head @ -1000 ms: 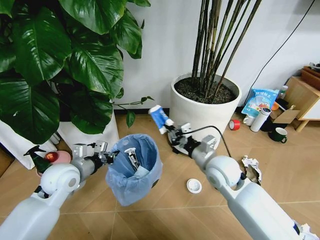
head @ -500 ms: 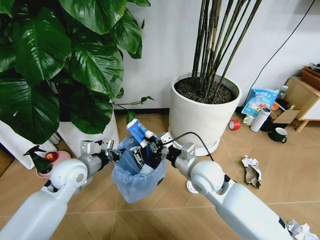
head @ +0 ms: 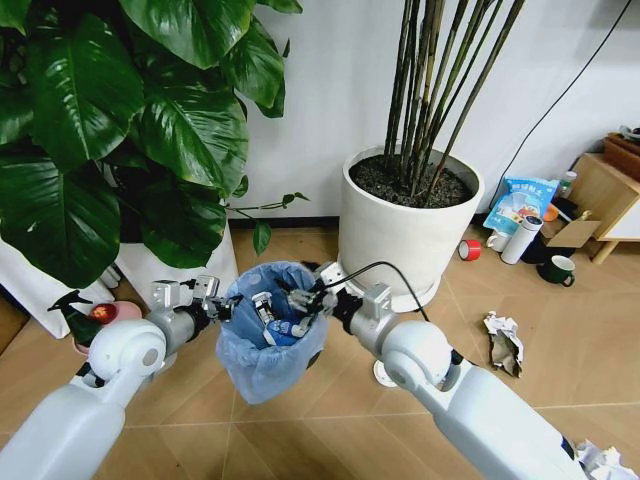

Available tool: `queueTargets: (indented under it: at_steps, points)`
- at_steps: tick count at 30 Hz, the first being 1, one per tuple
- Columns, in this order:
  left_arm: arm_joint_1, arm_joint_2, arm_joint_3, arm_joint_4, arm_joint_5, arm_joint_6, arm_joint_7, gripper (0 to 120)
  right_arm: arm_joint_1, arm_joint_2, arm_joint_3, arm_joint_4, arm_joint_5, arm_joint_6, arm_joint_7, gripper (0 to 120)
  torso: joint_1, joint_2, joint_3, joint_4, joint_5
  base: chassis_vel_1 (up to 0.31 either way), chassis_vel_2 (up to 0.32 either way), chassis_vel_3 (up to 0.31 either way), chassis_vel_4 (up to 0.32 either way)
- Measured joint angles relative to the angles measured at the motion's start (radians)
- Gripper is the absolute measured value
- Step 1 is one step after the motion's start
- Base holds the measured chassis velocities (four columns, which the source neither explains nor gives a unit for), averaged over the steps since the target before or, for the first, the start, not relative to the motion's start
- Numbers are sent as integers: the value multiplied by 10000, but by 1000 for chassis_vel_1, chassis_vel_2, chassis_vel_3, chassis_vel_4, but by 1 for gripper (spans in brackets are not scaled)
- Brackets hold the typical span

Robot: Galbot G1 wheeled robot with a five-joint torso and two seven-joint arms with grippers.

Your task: Pick up the trash bin and place the garbage on the floor into it.

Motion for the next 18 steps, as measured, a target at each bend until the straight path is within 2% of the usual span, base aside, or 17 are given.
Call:
queueTargets:
  at_steps: [2,3,4,6,7,10,15,18]
  points:
    - [45,-29,-71,-15,92,0,22,0,-478,-350,829,72,-2,-166,-39,96,0,0,-1,-1,-1,0,0,0,0]
    - [45,-29,-71,-15,92,0,22,0,-478,-350,829,72,-2,-166,-39,96,0,0,-1,-1,-1,0,0,0,0]
    - [49,-63,-96,-24,124,0,27,0,-840,-511,1281,36,-6,-203,-106,99,0,0,-1,-3,-2,0,0,0,0]
    - [38,-130,-127,-45,148,0,35,0,-1543,-680,2041,-329,-125,-220,-331,100,0,0,-2,-4,0,0,0,0,0]
    - [38,-130,-127,-45,148,0,35,0,-1543,-680,2041,-329,-125,-220,-331,100,0,0,-2,-4,0,0,0,0,0]
    - [22,-165,-148,-70,180,0,56,0,-2745,-695,3048,-1524,-837,100,-1216,100,0,0,-1,-8,2,0,0,0,0]
    - [44,-158,-148,-131,215,-1,83,0,-3355,-433,3425,-2789,-1428,396,-1613,100,0,0,-1,-4,3,0,0,0,0]
    - [85,-107,-138,-229,232,0,179,0,-3613,-130,3706,-4029,-2319,841,-2130,100,0,0,-1,-3,-2,0,0,0,0]
